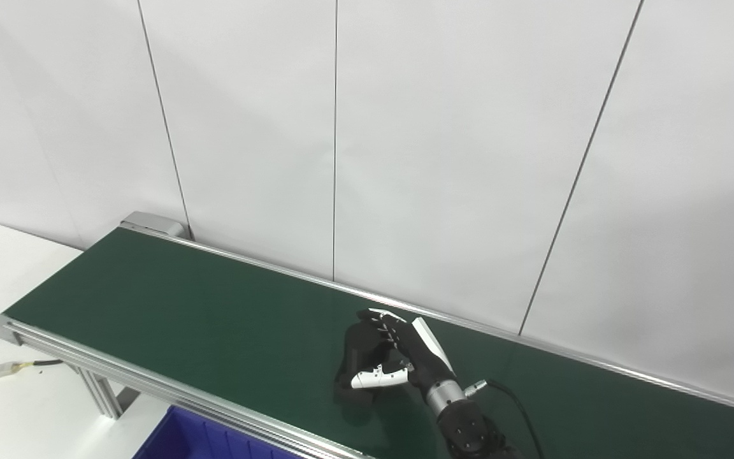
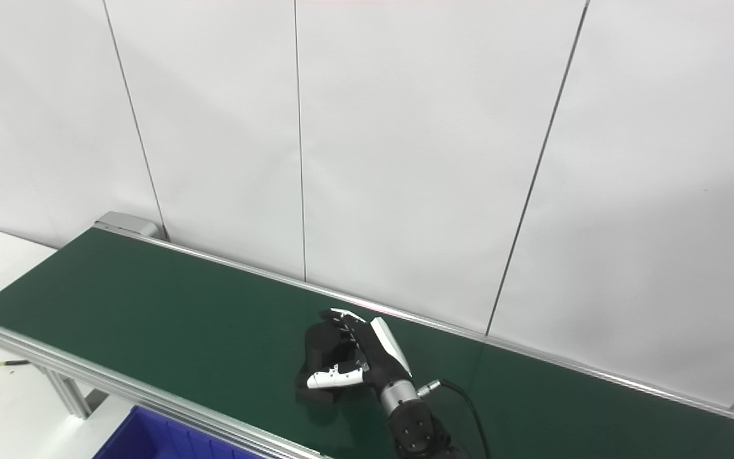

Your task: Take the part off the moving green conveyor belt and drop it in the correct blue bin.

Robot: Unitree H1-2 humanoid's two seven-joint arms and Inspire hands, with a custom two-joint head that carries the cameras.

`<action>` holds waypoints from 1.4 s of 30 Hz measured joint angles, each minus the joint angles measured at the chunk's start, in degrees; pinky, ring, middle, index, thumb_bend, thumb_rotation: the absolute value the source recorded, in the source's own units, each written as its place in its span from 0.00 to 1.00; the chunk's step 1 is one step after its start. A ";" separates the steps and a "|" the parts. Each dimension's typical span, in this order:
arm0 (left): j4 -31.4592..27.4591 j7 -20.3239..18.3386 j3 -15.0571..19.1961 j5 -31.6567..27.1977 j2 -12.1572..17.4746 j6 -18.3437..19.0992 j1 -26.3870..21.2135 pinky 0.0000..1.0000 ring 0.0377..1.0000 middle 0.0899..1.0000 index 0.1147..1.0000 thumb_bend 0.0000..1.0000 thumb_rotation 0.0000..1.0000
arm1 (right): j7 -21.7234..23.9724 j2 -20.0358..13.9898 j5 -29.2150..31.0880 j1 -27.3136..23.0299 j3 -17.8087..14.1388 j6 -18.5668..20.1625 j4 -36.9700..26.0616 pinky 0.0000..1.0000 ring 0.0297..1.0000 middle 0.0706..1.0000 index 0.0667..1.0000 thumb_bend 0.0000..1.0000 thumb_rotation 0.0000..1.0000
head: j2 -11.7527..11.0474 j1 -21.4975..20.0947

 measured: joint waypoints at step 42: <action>-3.05 -3.91 1.13 -0.08 0.60 0.00 1.71 0.63 0.71 0.75 0.78 0.88 0.52 | -12.35 -0.84 -1.56 4.09 -0.39 -2.56 -8.04 0.38 0.45 0.49 0.43 0.50 0.00 | 1.06 -4.57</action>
